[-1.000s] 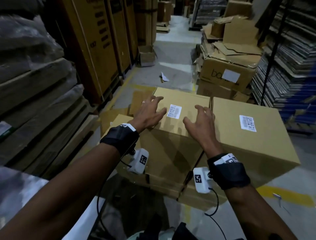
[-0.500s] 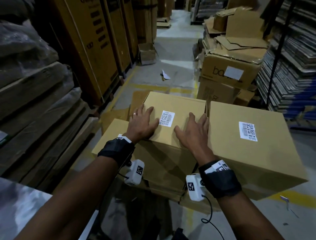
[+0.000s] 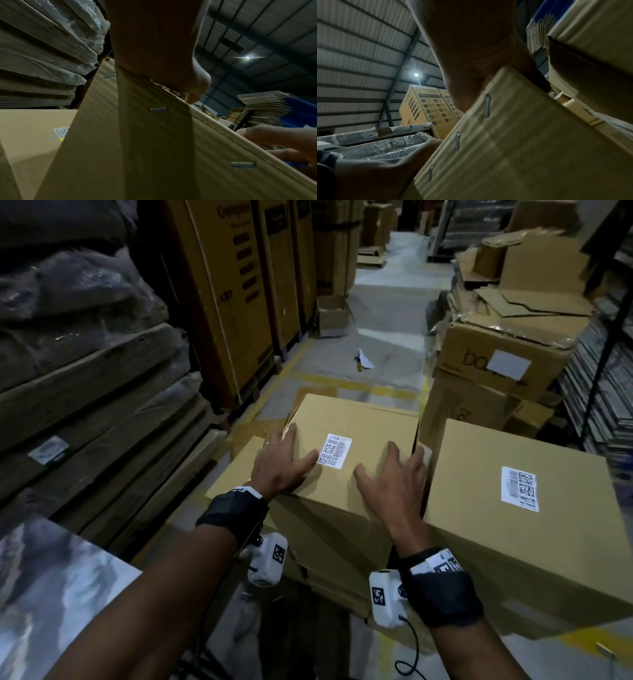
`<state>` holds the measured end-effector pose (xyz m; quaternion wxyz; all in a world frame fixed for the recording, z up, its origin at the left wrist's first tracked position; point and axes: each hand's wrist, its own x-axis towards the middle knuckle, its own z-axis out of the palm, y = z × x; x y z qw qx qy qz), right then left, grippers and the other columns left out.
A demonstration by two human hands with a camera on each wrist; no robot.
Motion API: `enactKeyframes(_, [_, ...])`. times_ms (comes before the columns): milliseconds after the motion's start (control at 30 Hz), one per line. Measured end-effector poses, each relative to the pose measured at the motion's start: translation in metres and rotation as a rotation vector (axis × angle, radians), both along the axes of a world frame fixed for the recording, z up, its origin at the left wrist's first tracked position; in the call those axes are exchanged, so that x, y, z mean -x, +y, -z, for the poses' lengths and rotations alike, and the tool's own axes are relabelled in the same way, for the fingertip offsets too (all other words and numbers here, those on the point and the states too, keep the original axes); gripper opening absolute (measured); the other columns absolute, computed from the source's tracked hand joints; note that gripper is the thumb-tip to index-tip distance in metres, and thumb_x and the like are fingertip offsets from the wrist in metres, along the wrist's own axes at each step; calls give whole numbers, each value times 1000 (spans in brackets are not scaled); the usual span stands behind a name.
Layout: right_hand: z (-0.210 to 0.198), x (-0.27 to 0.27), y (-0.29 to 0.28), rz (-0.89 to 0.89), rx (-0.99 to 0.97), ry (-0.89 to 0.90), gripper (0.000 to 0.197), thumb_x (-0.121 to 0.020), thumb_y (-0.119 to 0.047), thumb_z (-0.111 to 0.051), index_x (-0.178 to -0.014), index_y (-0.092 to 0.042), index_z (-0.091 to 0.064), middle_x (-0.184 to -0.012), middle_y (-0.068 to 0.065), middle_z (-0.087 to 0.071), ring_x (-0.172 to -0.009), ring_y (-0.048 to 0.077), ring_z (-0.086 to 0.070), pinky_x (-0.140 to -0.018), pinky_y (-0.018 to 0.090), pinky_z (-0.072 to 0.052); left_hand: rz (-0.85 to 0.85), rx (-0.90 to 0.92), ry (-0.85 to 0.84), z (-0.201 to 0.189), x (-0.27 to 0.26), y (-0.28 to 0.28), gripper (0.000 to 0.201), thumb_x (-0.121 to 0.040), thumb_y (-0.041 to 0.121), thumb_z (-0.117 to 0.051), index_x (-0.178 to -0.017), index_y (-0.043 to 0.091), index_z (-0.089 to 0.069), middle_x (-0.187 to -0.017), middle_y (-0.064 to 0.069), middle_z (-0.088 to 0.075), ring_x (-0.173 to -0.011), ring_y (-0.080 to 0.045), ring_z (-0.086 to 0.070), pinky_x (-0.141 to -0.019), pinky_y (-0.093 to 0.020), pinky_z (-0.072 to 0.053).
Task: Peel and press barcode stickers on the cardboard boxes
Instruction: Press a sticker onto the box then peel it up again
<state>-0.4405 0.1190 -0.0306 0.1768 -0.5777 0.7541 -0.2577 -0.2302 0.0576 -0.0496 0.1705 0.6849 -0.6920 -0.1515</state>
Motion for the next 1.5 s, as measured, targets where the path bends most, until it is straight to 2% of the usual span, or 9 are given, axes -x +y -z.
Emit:
enactKeyframes(200, [-1, -2, 10, -62, 48, -16, 66, -94, -48, -61, -148, -16, -39, -163, 21, -11, -144, 43, -27, -107, 47, -40, -37, 12, 92, -4, -8, 27, 94, -80, 76, -42, -154, 19, -31, -143, -18, -42, -121, -39, -51, -98, -54, -46])
enactKeyframes(433, [-10, -27, 18, -145, 217, -50, 60, -90, -40, -67, -139, -8, -53, -143, 22, -38, -126, 41, -45, -95, 40, -45, -142, 102, 165, -21, -39, 66, 88, -83, 63, -49, -156, 18, -32, -149, -16, -37, -127, -37, -47, -103, -50, -46])
enactKeyframes(567, [-23, -61, 26, -218, 294, -91, 61, -89, -38, -68, -140, -6, -55, -140, 23, -42, -125, 41, -47, -98, 41, -45, -255, 168, 168, -43, -70, 99, 91, -77, 63, -48, -154, 17, -35, -147, -16, -38, -126, -36, -47, -105, -47, -43])
enactKeyframes(700, [-36, -103, 44, -288, 313, -119, 63, -89, -42, -66, -143, -11, -54, -150, 25, -38, -135, 42, -43, -109, 47, -44, -369, 227, 183, -60, -109, 141, 97, -71, 67, -46, -153, 18, -38, -145, -13, -40, -127, -33, -47, -106, -44, -43])
enactKeyframes(933, [-58, -186, 109, -500, 371, -188, 62, -85, -41, -68, -138, -10, -60, -144, 24, -44, -130, 43, -49, -107, 48, -47, -565, 309, 160, -84, -180, 255, 87, -74, 57, -53, -151, 18, -41, -142, -16, -43, -127, -36, -48, -105, -42, -43])
enactKeyframes(1167, [-63, -274, 220, -676, 329, -234, 58, -86, -41, -68, -137, -13, -61, -147, 26, -43, -133, 44, -46, -112, 46, -42, -738, 295, 132, -94, -246, 406, 88, -74, 59, -52, -151, 18, -39, -141, -16, -42, -127, -37, -47, -105, -46, -43])
enactKeyframes(1267, [-58, -309, 268, -741, 302, -244, 63, -85, -46, -66, -139, -14, -60, -145, 23, -46, -132, 42, -48, -111, 50, -42, -821, 273, 112, -94, -267, 470, 83, -74, 57, -54, -147, 20, -43, -140, -17, -43, -126, -40, -47, -105, -46, -43])
enactKeyframes(1400, [-54, -350, 321, -876, 281, -273, 57, -87, -39, -71, -134, -8, -63, -131, 18, -52, -119, 37, -54, -104, 42, -47, -922, 245, 105, -91, -293, 542, 78, -72, 56, -54, -141, 22, -47, -134, -17, -47, -123, -40, -49, -104, -49, -43])
enactKeyframes(1500, [-50, -380, 349, -960, 243, -266, 59, -87, -41, -71, -136, -8, -62, -131, 19, -54, -118, 39, -56, -104, 41, -47, -996, 231, 98, -86, -311, 583, 74, -72, 56, -54, -138, 23, -49, -130, -16, -48, -120, -39, -51, -102, -46, -45])
